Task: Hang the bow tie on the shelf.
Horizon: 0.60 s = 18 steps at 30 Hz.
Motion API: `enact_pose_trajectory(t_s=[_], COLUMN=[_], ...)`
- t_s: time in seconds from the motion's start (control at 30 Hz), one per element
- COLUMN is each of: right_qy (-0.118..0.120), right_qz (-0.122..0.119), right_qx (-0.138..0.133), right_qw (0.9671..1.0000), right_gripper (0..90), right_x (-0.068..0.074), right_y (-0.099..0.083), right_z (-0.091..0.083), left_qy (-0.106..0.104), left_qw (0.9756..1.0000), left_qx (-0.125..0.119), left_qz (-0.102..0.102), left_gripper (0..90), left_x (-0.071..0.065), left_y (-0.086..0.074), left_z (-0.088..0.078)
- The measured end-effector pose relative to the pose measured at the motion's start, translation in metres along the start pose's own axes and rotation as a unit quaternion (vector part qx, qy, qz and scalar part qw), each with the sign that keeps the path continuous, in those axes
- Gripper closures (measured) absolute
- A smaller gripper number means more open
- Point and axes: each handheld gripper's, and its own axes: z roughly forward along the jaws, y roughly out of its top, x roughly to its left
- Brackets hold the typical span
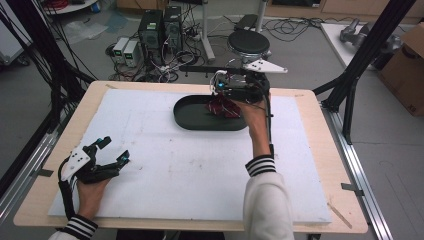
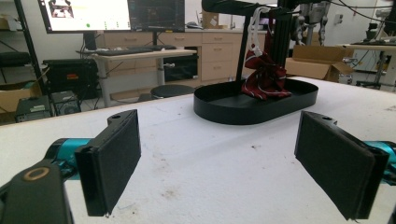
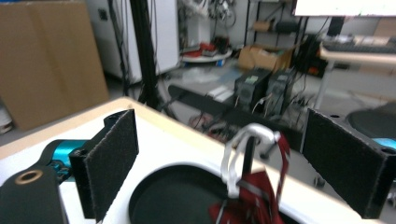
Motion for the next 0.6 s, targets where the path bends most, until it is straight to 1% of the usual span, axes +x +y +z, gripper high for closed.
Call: enact_pose_trajectory(t_s=[0.03, 0.07, 0.13, 0.17, 0.3, 0.33, 0.37, 0.4, 0.43, 0.5, 0.6], right_qy=[0.000, 0.001, -0.004, -0.004, -0.001, 0.003, 0.004, 0.003, 0.003, 0.005, -0.002], right_qz=[0.000, -0.003, -0.009, -0.008, -0.004, -0.003, -0.006, -0.008, -0.012, -0.023, -0.036], right_qx=[-0.001, -0.007, -0.046, -0.051, -0.059, -0.050, -0.049, -0.059, -0.068, -0.066, -0.066], right_qw=[1.0000, 1.0000, 0.9989, 0.9986, 0.9982, 0.9987, 0.9988, 0.9983, 0.9976, 0.9975, 0.9972], right_gripper=[10.3, 10.3, 10.4, 10.4, 10.4, 10.3, 10.4, 10.4, 10.4, 10.4, 10.4], right_x=[0.000, 0.000, 0.001, 0.001, -0.001, -0.001, -0.001, 0.001, 0.003, 0.007, 0.013], right_y=[0.002, 0.003, 0.004, 0.004, 0.001, 0.000, -0.001, -0.003, -0.006, -0.013, -0.032], right_z=[-0.007, -0.014, -0.029, -0.033, -0.049, -0.053, -0.058, -0.061, -0.067, -0.079, -0.100], left_qy=[0.000, 0.000, 0.001, 0.001, 0.002, 0.003, 0.003, 0.003, 0.003, 0.003, 0.003], left_qw=[1.0000, 1.0000, 1.0000, 1.0000, 1.0000, 1.0000, 1.0000, 1.0000, 1.0000, 1.0000, 1.0000], left_qx=[-0.001, 0.000, -0.002, -0.002, -0.002, -0.002, -0.002, -0.002, -0.002, -0.002, -0.002], left_qz=[0.000, 0.001, 0.000, 0.000, 0.001, 0.002, 0.002, 0.002, 0.002, 0.002, 0.002], left_gripper=[14.8, 14.8, 14.8, 14.8, 14.8, 14.8, 14.8, 14.8, 14.8, 14.8, 14.8], left_x=[0.000, 0.000, 0.000, -0.001, -0.001, -0.001, -0.001, -0.001, -0.001, -0.001, -0.001], left_y=[0.000, 0.000, 0.000, 0.000, 0.000, 0.000, 0.000, 0.000, 0.000, 0.000, 0.000], left_z=[0.000, 0.000, 0.000, 0.000, 0.000, 0.000, 0.000, 0.000, 0.000, 0.000, 0.000])
